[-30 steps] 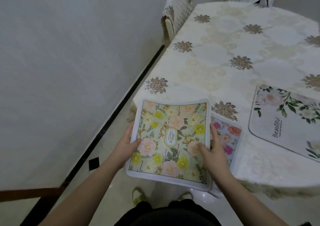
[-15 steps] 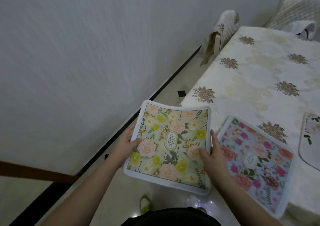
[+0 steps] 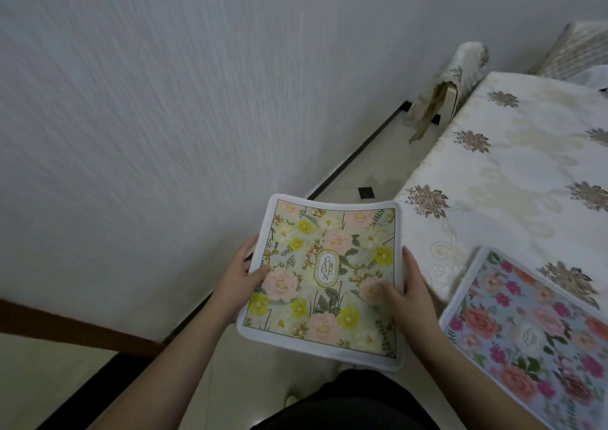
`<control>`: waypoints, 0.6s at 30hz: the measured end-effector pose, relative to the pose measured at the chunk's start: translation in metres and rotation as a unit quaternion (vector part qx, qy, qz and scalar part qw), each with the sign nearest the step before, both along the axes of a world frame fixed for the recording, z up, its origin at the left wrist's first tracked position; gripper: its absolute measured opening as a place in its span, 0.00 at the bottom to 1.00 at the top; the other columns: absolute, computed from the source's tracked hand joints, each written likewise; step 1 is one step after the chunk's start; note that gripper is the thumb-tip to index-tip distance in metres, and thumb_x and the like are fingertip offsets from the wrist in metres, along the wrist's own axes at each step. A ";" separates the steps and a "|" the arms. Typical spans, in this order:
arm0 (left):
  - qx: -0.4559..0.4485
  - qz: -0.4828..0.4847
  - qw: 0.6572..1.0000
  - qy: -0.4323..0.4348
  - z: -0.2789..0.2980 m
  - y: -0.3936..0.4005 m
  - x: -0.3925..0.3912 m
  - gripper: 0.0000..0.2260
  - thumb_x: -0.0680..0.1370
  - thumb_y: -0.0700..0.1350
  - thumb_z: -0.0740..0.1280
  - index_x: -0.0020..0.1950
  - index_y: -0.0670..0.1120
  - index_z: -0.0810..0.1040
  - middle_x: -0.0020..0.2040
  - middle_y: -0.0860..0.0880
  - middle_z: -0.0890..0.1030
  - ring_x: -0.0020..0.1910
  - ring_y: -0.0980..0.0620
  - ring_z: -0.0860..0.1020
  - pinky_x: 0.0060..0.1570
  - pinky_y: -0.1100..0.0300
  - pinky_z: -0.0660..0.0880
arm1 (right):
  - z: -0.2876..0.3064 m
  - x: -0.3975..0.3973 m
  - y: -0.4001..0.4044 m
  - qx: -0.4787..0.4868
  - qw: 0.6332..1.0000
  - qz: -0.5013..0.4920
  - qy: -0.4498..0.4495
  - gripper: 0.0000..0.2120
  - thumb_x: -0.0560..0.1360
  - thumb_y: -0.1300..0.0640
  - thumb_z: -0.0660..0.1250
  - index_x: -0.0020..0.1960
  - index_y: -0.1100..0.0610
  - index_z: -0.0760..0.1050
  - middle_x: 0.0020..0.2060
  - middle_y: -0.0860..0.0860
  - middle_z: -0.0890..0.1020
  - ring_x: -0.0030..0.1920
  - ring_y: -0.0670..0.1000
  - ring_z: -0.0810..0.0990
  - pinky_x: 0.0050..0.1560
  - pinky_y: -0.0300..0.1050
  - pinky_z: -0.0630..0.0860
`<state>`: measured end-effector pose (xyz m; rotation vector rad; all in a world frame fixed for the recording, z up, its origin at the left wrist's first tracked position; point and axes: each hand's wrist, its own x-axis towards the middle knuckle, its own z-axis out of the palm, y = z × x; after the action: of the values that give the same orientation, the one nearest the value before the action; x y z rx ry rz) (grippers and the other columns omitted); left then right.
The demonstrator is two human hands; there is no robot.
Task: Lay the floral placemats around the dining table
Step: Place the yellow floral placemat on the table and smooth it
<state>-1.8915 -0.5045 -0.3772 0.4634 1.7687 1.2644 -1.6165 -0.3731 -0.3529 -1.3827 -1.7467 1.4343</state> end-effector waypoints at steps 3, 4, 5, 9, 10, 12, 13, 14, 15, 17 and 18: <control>0.004 0.000 1.000 0.000 -0.001 0.012 -0.009 0.28 0.80 0.39 0.67 0.74 0.62 0.64 0.58 0.48 0.83 0.49 0.45 0.85 0.42 0.41 0.83 | -0.005 -0.009 0.014 -0.018 1.000 -0.009 0.004 0.30 0.74 0.61 0.65 0.71 0.38 0.65 0.59 0.42 0.81 0.57 0.45 0.82 0.57 0.56 0.80; 0.004 -0.002 1.000 0.000 -0.002 0.019 -0.011 0.28 0.80 0.39 0.67 0.74 0.61 0.64 0.58 0.48 0.83 0.49 0.46 0.85 0.42 0.41 0.83 | -0.008 -0.012 0.019 -0.026 1.000 -0.013 0.004 0.31 0.73 0.57 0.66 0.72 0.38 0.63 0.60 0.43 0.81 0.59 0.47 0.81 0.57 0.59 0.80; 0.003 -0.006 1.000 0.002 -0.003 0.027 -0.014 0.28 0.80 0.39 0.67 0.74 0.61 0.64 0.58 0.48 0.83 0.49 0.46 0.86 0.42 0.41 0.83 | -0.012 -0.014 0.025 -0.036 0.999 -0.019 0.005 0.33 0.72 0.54 0.66 0.74 0.38 0.61 0.61 0.44 0.80 0.59 0.49 0.81 0.58 0.61 0.79; -0.010 -0.031 0.999 0.016 -0.010 0.072 -0.025 0.28 0.80 0.39 0.67 0.74 0.62 0.64 0.56 0.48 0.84 0.48 0.46 0.86 0.44 0.40 0.82 | -0.027 -0.023 0.054 -0.051 0.997 -0.050 -0.002 0.34 0.73 0.53 0.64 0.74 0.36 0.57 0.64 0.45 0.78 0.61 0.51 0.80 0.59 0.63 0.78; -0.011 -0.036 0.999 0.017 -0.012 0.085 -0.028 0.28 0.80 0.38 0.67 0.74 0.62 0.64 0.56 0.49 0.84 0.48 0.46 0.86 0.45 0.40 0.83 | -0.031 -0.025 0.063 -0.052 0.997 -0.056 -0.010 0.33 0.75 0.56 0.64 0.74 0.36 0.56 0.65 0.46 0.78 0.62 0.52 0.79 0.59 0.64 0.77; -0.013 -0.043 0.999 0.018 -0.014 0.111 -0.035 0.28 0.80 0.38 0.67 0.74 0.62 0.64 0.57 0.48 0.84 0.49 0.47 0.86 0.45 0.41 0.83 | -0.037 -0.030 0.086 -0.060 0.995 -0.068 -0.032 0.34 0.78 0.59 0.64 0.75 0.37 0.54 0.66 0.49 0.78 0.61 0.54 0.80 0.59 0.64 0.77; -0.015 -0.045 0.999 0.019 -0.015 0.124 -0.038 0.28 0.80 0.38 0.67 0.74 0.62 0.64 0.59 0.48 0.83 0.49 0.47 0.85 0.45 0.41 0.82 | -0.039 -0.034 0.100 -0.065 0.994 -0.072 -0.044 0.34 0.78 0.59 0.64 0.76 0.37 0.53 0.65 0.50 0.78 0.59 0.55 0.80 0.59 0.63 0.78; -0.018 -0.048 0.999 0.019 -0.014 0.137 -0.041 0.28 0.80 0.38 0.66 0.74 0.62 0.64 0.59 0.48 0.83 0.50 0.47 0.85 0.46 0.41 0.82 | -0.040 -0.037 0.114 -0.069 0.993 -0.074 -0.055 0.34 0.78 0.59 0.64 0.77 0.38 0.53 0.64 0.50 0.79 0.58 0.55 0.81 0.58 0.62 0.78; -0.020 -0.051 0.998 0.020 -0.013 0.150 -0.045 0.28 0.81 0.38 0.66 0.74 0.62 0.63 0.60 0.47 0.83 0.50 0.47 0.85 0.45 0.41 0.83 | -0.039 -0.041 0.127 -0.070 0.993 -0.078 -0.061 0.34 0.78 0.59 0.64 0.77 0.39 0.53 0.63 0.50 0.79 0.56 0.55 0.81 0.57 0.60 0.78; -0.025 -0.056 0.998 0.029 -0.008 0.176 -0.052 0.28 0.81 0.38 0.66 0.75 0.60 0.63 0.59 0.48 0.82 0.49 0.47 0.85 0.43 0.44 0.83 | -0.038 -0.049 0.153 -0.067 0.992 -0.080 -0.066 0.34 0.78 0.59 0.63 0.77 0.40 0.53 0.62 0.49 0.79 0.54 0.54 0.81 0.56 0.57 0.79; -0.027 -0.059 0.997 0.036 -0.004 0.188 -0.056 0.27 0.81 0.38 0.66 0.75 0.60 0.63 0.59 0.48 0.82 0.49 0.48 0.85 0.42 0.46 0.83 | -0.038 -0.052 0.166 -0.067 0.993 -0.080 -0.062 0.34 0.78 0.59 0.63 0.77 0.40 0.53 0.62 0.49 0.80 0.54 0.53 0.81 0.55 0.57 0.79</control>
<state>-1.9471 -0.3162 -0.3815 0.5797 1.8030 1.1288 -1.6689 -0.2075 -0.3909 -1.6756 -1.5967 1.4256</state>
